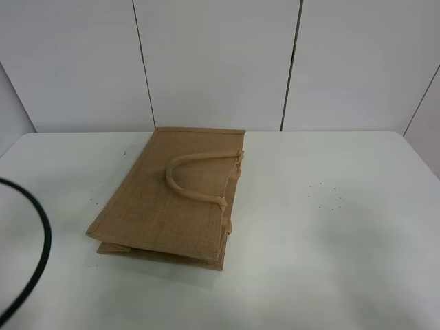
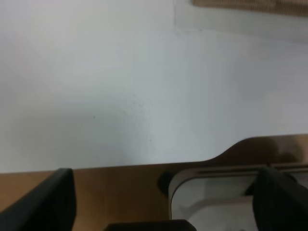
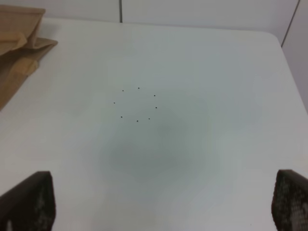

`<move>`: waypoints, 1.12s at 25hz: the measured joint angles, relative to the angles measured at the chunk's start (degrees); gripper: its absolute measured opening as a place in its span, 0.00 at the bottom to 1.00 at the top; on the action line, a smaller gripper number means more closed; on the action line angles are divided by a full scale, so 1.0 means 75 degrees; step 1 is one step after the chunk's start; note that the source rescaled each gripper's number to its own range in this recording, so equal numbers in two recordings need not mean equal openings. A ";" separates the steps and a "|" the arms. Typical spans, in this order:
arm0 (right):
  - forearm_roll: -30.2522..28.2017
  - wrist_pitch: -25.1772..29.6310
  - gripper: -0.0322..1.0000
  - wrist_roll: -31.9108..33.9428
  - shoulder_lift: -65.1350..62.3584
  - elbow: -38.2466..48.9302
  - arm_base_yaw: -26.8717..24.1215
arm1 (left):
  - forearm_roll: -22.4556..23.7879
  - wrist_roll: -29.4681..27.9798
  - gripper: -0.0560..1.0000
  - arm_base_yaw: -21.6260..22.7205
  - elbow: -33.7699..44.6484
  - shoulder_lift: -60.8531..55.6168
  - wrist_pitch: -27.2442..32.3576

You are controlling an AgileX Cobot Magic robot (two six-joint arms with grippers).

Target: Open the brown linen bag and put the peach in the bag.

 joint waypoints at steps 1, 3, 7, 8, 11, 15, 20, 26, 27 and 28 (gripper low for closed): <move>0.0000 0.0000 1.00 0.0000 0.0000 0.0000 0.0000 | 0.0000 0.0014 1.00 0.0000 0.0325 -0.0354 -0.0125; 0.0000 0.0000 1.00 0.0000 0.0000 0.0000 0.0000 | 0.0006 0.0017 1.00 0.0000 0.0757 -0.1156 -0.0247; 0.0000 0.0000 1.00 0.0000 0.0000 0.0000 0.0000 | 0.0006 0.0034 1.00 0.0000 0.0877 -0.2415 -0.0352; 0.0000 0.0000 1.00 0.0000 0.0000 0.0000 0.0000 | 0.0009 0.0034 1.00 0.0000 0.0877 -0.2654 -0.0363; 0.0000 0.0000 1.00 0.0000 0.0000 0.0000 0.0000 | 0.0009 0.0034 1.00 0.0000 0.0877 -0.3394 -0.0381; 0.0000 0.0000 1.00 0.0000 0.0000 0.0000 0.0000 | 0.0001 0.0034 1.00 0.0000 0.0877 -0.4163 -0.0381; 0.0000 0.0000 1.00 0.0000 0.0000 0.0000 0.0000 | 0.0001 0.0034 1.00 0.0000 0.0877 -0.4870 -0.0381; 0.0000 0.0000 1.00 0.0000 0.0000 0.0000 0.0000 | 0.0001 0.0017 1.00 0.0000 0.0877 -0.4895 -0.0381; 0.0000 0.0000 1.00 0.0000 0.0000 0.0000 0.0000 | 0.0001 0.0017 1.00 0.0000 0.0877 -0.4895 -0.0381; 0.0000 0.0000 1.00 0.0000 0.0000 0.0000 0.0000 | 0.0001 0.0017 1.00 0.0000 0.0877 -0.4895 -0.0381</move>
